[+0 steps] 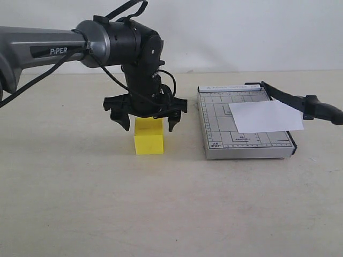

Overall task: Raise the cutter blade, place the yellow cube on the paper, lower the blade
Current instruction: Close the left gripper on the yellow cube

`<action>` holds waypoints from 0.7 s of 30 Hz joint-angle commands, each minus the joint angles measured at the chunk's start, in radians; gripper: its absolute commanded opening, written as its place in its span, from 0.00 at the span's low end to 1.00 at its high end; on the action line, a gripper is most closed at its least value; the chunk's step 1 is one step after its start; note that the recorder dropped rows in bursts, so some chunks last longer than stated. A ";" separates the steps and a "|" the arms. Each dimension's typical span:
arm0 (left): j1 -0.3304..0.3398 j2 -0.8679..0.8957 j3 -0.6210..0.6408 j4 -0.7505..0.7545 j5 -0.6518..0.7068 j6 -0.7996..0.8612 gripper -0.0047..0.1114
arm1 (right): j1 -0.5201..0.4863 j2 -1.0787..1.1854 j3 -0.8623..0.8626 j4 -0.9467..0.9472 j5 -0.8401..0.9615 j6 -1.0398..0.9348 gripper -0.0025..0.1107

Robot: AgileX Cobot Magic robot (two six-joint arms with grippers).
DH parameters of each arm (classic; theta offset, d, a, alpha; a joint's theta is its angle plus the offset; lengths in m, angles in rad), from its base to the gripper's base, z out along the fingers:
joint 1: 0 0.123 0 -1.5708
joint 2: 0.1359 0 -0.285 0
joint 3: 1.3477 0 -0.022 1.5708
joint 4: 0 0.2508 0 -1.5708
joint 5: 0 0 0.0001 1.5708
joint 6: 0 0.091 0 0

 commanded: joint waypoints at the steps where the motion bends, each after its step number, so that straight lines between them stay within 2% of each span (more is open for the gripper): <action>1: 0.001 -0.004 0.006 -0.014 0.004 -0.009 0.82 | 0.001 -0.002 0.004 -0.004 -0.012 -0.004 0.03; 15: 0.001 -0.004 0.022 -0.014 0.028 -0.010 0.75 | 0.001 -0.002 0.004 -0.004 -0.012 -0.004 0.03; 18: -0.001 -0.004 0.036 -0.014 0.028 -0.013 0.67 | 0.001 -0.002 0.004 -0.004 -0.012 -0.004 0.03; 21: -0.001 -0.004 0.041 -0.014 0.029 -0.013 0.47 | 0.001 -0.002 0.004 -0.004 -0.012 -0.004 0.03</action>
